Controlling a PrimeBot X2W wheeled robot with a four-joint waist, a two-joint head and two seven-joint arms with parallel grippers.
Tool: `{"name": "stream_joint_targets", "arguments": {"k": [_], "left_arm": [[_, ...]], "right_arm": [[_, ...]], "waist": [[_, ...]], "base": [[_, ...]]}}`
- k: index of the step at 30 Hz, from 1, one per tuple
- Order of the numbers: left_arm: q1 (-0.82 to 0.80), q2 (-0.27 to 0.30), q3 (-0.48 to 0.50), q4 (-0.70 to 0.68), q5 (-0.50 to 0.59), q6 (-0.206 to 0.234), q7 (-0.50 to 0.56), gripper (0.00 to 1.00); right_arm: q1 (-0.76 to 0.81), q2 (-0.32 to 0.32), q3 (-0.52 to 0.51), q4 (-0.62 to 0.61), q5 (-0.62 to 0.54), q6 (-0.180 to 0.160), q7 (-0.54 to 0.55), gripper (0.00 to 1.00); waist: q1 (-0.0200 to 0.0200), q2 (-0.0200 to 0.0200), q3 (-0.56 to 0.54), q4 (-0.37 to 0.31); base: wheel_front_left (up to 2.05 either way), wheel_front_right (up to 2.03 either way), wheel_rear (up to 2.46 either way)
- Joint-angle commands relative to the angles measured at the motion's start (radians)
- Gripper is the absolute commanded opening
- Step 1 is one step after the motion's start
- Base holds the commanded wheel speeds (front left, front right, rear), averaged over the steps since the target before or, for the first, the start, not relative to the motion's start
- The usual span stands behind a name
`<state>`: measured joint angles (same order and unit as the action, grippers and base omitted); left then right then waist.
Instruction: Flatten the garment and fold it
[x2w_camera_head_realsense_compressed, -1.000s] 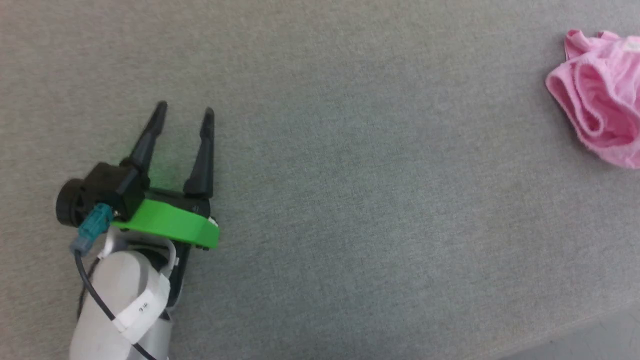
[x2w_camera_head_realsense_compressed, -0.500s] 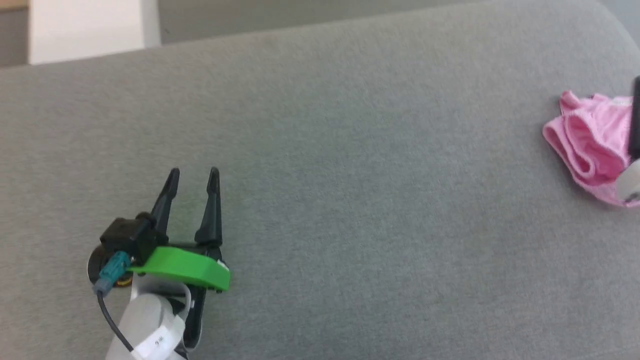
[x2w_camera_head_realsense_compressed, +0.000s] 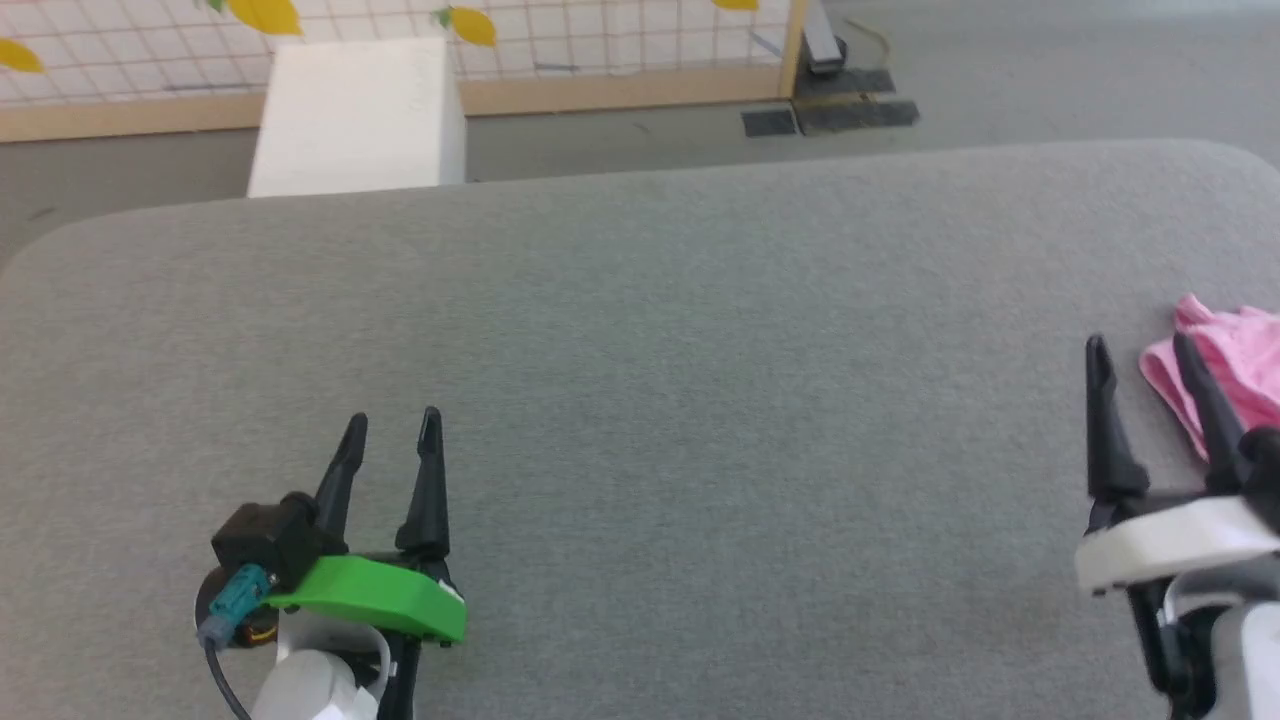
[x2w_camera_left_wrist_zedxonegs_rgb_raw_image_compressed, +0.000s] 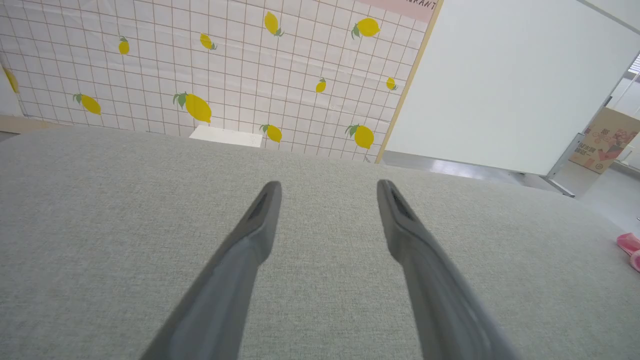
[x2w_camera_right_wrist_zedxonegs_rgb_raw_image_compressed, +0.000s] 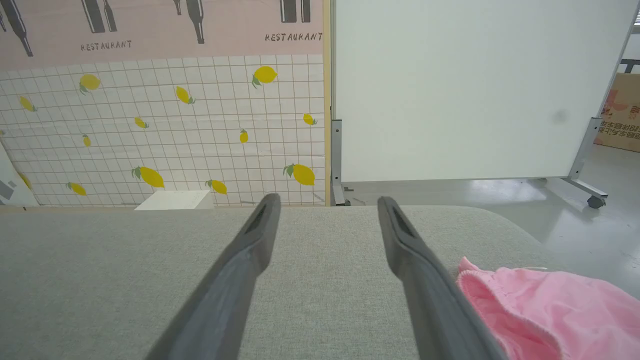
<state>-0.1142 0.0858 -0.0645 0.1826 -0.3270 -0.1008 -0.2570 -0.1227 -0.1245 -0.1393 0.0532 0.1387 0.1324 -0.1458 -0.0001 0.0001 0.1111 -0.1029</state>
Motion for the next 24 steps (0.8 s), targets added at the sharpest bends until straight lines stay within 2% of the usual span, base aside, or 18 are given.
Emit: {"name": "stream_joint_targets", "arguments": {"k": [1, 15, 24], "left_arm": [[0.016, -0.008, 0.003, 0.004, -0.002, -0.008, -0.004, 1.00], [0.072, -0.029, 0.007, 0.043, 0.002, -0.021, -0.005, 1.00], [0.096, -0.034, 0.007, 0.050, 0.008, -0.022, -0.005, 1.00]], "right_arm": [[0.029, 0.010, 0.008, -0.012, -0.009, -0.002, -0.007, 1.00], [0.216, 0.062, 0.029, -0.040, -0.103, -0.002, -0.012, 1.00], [0.263, 0.073, 0.041, -0.041, -0.119, -0.002, -0.017, 1.00]], "waist": [[0.0001, -0.0001, -0.040, 0.042], [0.0001, -0.0001, -0.109, 0.108], [0.0001, -0.0001, -0.123, 0.122]], "base": [[0.00, 0.00, 0.00], [0.00, 0.00, 0.00], [0.00, 0.00, 0.00]]}}
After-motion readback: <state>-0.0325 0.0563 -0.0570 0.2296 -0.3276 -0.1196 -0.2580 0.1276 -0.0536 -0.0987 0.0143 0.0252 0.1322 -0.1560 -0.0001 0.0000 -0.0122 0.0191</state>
